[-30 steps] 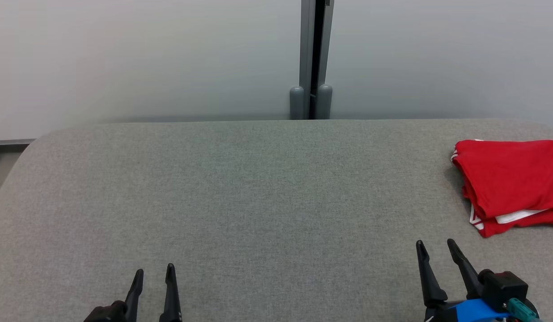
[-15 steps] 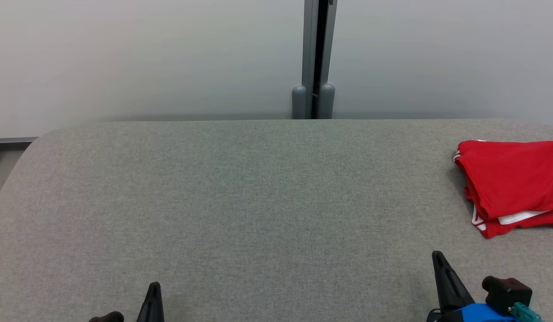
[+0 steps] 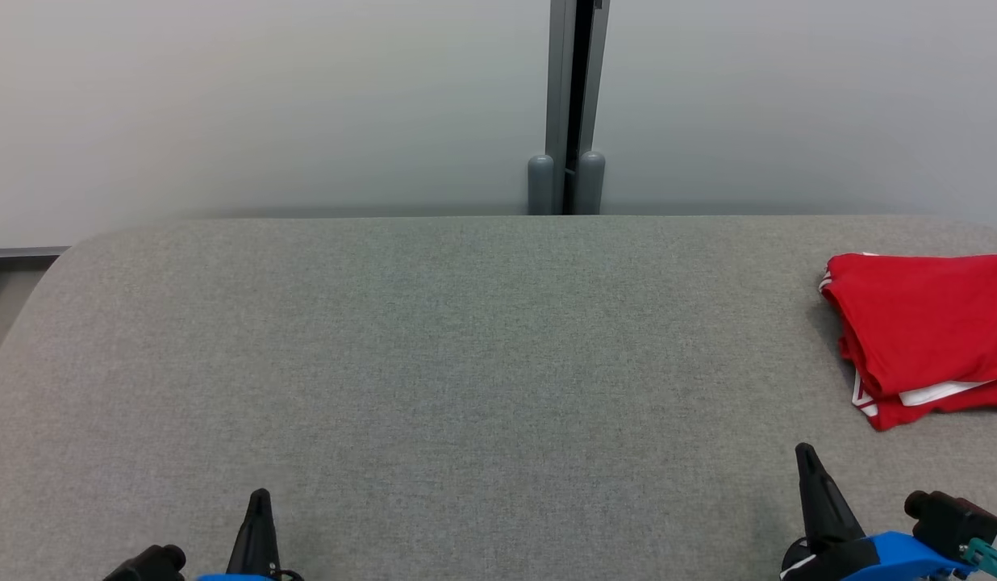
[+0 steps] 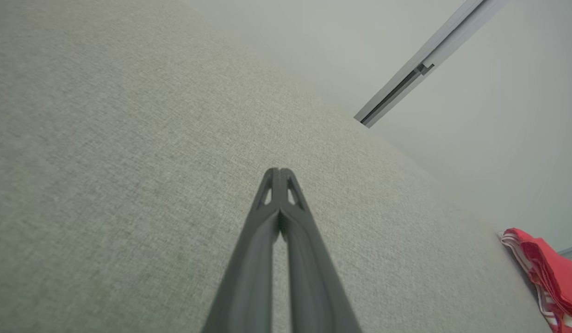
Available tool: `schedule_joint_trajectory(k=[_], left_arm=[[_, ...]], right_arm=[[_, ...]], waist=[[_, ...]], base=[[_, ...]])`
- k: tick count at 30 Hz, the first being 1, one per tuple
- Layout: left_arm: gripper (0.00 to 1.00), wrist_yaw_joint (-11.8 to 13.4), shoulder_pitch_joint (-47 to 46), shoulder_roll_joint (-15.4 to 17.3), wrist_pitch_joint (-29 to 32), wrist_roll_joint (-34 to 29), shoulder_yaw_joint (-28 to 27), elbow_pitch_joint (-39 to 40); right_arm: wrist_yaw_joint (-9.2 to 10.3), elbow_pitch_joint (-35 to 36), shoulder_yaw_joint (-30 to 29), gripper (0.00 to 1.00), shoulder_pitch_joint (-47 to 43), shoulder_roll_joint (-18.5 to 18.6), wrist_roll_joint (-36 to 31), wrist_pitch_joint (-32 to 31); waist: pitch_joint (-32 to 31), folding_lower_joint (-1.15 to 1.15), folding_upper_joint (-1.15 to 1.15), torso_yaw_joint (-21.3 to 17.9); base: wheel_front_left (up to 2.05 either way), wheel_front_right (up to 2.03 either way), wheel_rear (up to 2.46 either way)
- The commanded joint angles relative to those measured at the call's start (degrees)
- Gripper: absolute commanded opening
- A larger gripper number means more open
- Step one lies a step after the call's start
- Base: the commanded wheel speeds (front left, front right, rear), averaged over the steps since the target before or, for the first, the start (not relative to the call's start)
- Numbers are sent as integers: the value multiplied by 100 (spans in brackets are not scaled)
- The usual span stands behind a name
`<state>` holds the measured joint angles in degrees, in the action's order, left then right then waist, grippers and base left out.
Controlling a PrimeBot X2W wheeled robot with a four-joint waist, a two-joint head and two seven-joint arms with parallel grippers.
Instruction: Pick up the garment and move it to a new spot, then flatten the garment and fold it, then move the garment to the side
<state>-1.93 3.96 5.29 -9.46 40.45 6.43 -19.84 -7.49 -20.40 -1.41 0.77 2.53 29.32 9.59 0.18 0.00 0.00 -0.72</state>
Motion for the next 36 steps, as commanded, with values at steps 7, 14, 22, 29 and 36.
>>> schedule_joint_trajectory(k=[7,14,22,29,36], left_arm=[[0,-79,-294,-12,184,631,-178,162],[0,-130,-376,-38,338,1117,-299,209],[0,-188,-462,-65,496,1630,-425,259],[0,-232,-536,-82,628,2044,-533,302],[0,-277,-606,-101,748,2433,-628,340]], right_arm=[[0,176,-74,0,191,23,786,-187],[0,231,-122,0,235,26,1372,-340],[0,287,-173,0,283,29,1992,-501],[0,330,-213,0,320,31,2494,-631],[0,371,-250,0,347,34,2967,-753]], waist=[[0,0,0,5],[0,0,0,10],[0,0,0,15],[0,0,0,20],[0,0,0,25]], base=[[0,0,0],[0,0,0],[0,0,0],[0,0,0],[0,0,0]])
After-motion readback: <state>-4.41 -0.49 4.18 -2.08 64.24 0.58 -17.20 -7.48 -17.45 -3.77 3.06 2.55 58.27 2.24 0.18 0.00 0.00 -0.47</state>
